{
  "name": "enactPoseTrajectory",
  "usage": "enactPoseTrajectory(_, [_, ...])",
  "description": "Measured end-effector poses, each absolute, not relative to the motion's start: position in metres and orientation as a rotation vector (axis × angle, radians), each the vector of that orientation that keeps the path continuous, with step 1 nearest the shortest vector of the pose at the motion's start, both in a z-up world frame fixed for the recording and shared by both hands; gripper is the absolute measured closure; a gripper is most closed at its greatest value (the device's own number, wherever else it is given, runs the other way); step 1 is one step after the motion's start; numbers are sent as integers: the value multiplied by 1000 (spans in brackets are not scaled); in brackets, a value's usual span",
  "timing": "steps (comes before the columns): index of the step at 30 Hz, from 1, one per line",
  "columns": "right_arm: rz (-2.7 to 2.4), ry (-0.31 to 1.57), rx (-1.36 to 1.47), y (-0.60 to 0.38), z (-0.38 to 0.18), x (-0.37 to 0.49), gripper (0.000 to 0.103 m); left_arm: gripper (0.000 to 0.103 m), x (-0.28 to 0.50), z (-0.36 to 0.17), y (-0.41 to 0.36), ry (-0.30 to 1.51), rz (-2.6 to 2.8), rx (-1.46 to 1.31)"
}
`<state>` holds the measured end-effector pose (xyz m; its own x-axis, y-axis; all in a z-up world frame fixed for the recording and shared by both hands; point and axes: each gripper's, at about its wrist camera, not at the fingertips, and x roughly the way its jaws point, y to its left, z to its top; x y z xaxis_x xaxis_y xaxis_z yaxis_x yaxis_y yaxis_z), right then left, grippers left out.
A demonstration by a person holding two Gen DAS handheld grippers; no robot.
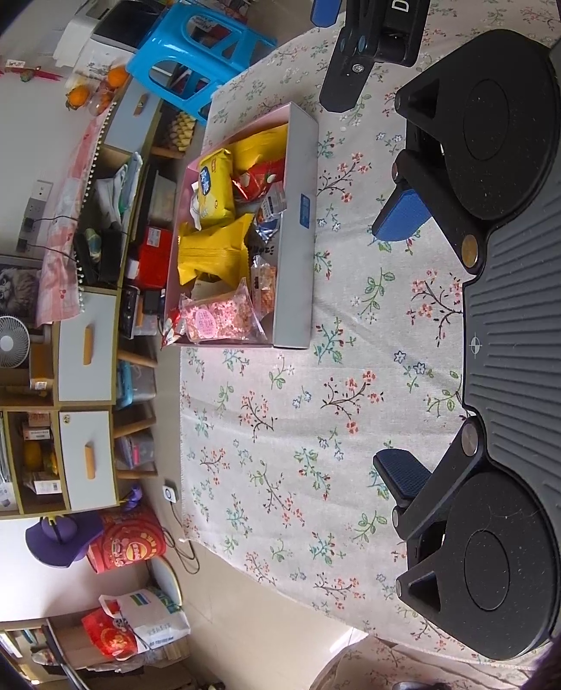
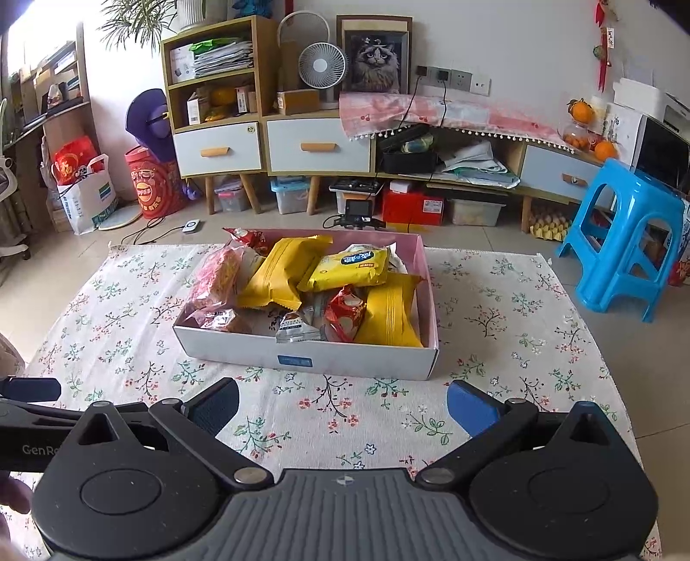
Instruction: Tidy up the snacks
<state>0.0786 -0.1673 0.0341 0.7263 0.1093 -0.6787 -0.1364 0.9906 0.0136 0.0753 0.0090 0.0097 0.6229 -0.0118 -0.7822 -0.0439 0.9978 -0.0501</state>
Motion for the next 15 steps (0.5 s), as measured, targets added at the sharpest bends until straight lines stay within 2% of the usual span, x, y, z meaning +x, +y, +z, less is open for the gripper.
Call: enactPoseTrajectory(15, [135,752,-45,-165,34,79,8,0,75,11,9,896,18,-66])
